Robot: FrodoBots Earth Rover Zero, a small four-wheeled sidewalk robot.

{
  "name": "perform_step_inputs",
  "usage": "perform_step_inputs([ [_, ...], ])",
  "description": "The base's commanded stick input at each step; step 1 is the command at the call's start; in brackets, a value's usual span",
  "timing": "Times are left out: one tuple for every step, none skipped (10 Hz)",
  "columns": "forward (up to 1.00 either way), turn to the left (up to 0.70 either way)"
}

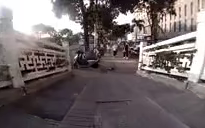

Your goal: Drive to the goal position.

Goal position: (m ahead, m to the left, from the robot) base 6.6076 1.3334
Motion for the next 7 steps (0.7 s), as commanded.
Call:
perform_step_inputs([
  [0.45,0.0],
  [0.45,0.0],
  [0.45,0.0],
  [0.45,0.0],
  [0.45,0.0],
  [0.45,0.0],
  [0.45,0.0],
])
